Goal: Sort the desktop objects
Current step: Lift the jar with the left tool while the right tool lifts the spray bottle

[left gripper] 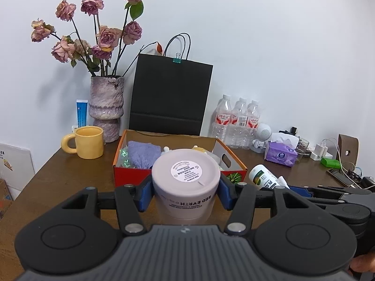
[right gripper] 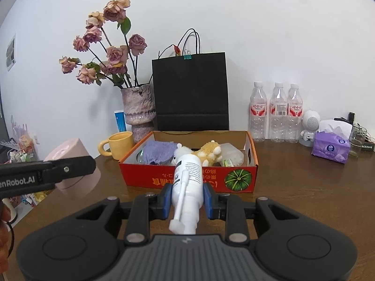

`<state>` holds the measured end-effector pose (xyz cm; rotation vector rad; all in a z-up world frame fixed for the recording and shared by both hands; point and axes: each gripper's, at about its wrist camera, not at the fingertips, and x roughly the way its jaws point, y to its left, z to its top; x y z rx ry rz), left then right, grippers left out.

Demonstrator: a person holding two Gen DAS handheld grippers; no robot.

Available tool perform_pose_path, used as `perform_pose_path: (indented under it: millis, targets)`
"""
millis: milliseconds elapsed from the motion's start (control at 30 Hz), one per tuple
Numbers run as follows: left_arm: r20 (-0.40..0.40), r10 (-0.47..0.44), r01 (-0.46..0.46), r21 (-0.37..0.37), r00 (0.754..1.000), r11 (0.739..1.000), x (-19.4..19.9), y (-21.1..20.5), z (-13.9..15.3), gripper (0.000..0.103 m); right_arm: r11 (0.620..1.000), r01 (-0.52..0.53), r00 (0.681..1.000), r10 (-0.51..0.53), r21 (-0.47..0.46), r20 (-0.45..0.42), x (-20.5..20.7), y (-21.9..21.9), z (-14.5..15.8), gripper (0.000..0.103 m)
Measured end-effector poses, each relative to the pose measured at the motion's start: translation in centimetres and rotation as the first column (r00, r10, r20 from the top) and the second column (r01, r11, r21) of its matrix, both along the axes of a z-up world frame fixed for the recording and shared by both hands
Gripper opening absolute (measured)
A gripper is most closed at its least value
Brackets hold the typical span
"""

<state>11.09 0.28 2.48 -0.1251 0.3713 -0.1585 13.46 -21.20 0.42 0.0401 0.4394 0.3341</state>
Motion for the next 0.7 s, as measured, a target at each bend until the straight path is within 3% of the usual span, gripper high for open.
perform_pose_path:
  millis: [700]
  targets:
    - [-0.035, 0.022, -0.022, -0.002, 0.999, 1.000, 7.3, 0.2, 2.4, 0.056, 1.000, 0.004, 1.000, -0.005, -0.022, -0.009, 6.6, 0.6, 2.7, 0.026]
